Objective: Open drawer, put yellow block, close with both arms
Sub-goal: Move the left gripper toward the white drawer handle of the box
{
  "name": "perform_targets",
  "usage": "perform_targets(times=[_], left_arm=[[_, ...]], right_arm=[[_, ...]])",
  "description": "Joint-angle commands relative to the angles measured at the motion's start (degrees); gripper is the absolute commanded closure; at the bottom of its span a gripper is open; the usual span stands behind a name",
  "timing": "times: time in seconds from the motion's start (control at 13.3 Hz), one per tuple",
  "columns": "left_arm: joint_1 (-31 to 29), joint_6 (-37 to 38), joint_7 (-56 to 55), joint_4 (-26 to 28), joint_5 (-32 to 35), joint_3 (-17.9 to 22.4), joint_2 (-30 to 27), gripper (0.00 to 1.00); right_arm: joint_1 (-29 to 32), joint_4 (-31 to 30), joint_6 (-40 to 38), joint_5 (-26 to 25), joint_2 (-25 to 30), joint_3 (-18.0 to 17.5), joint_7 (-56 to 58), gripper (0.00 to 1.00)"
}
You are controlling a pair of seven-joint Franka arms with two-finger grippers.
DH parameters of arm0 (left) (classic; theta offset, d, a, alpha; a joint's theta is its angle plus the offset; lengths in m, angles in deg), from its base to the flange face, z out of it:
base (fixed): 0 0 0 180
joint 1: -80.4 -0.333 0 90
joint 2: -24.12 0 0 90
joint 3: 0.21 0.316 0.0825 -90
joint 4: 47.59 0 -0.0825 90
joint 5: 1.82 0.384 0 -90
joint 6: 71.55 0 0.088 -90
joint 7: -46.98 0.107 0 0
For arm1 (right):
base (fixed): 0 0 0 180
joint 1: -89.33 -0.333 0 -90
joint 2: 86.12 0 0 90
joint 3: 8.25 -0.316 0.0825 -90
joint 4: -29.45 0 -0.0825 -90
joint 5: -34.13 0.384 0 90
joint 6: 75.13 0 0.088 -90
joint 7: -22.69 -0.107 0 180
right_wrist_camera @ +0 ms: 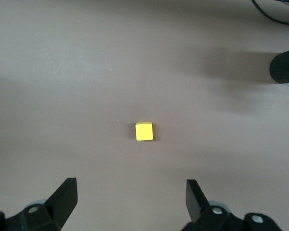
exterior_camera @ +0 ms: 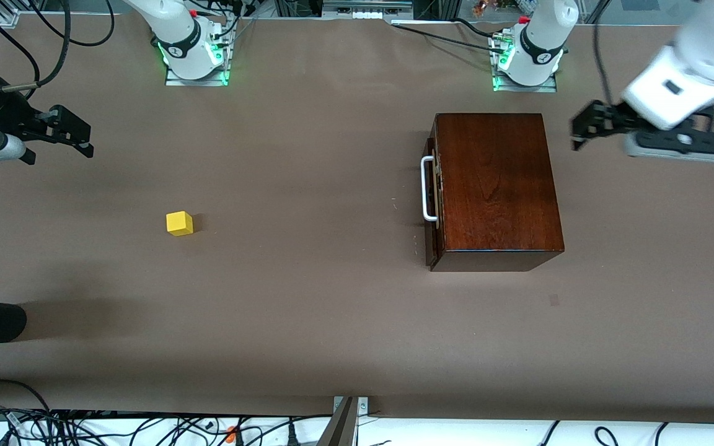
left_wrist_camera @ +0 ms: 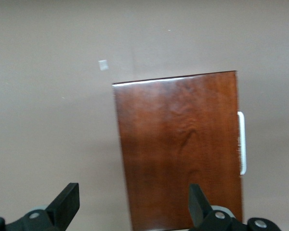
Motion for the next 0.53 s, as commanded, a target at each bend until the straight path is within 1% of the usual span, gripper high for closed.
perform_targets(times=[0.0,0.08,0.23,0.3,0.38,0.45], left_arm=[[0.36,1.02,-10.71,-1.71,0.56,-6.98,1.04,0.00],[0.44,1.02,-14.32,-1.71,2.13,-10.49,2.43,0.00],[0.88,0.93,-23.62,-1.97,5.82,-19.09,5.50,0.00],[2.36,0.84,-28.46,-3.63,8.62,-22.01,7.79,0.00],[5.16,0.93,-32.60,-5.47,11.26,-23.08,10.94,0.00],[8.93,0.93,-35.51,-6.71,13.29,-23.09,13.41,0.00]], right_arm=[[0.16,1.27,-0.84,-0.09,-0.52,0.07,-0.20,0.00],[0.25,1.27,-0.84,-0.09,-0.52,0.07,-0.20,0.00],[0.25,1.27,-0.84,-0.09,-0.52,0.07,-0.20,0.00],[0.25,1.27,-0.84,-0.09,-0.52,0.07,-0.20,0.00],[0.25,1.27,-0.84,-0.09,-0.52,0.07,-0.20,0.00],[0.25,1.27,-0.84,-0.09,-0.52,0.07,-0.20,0.00]])
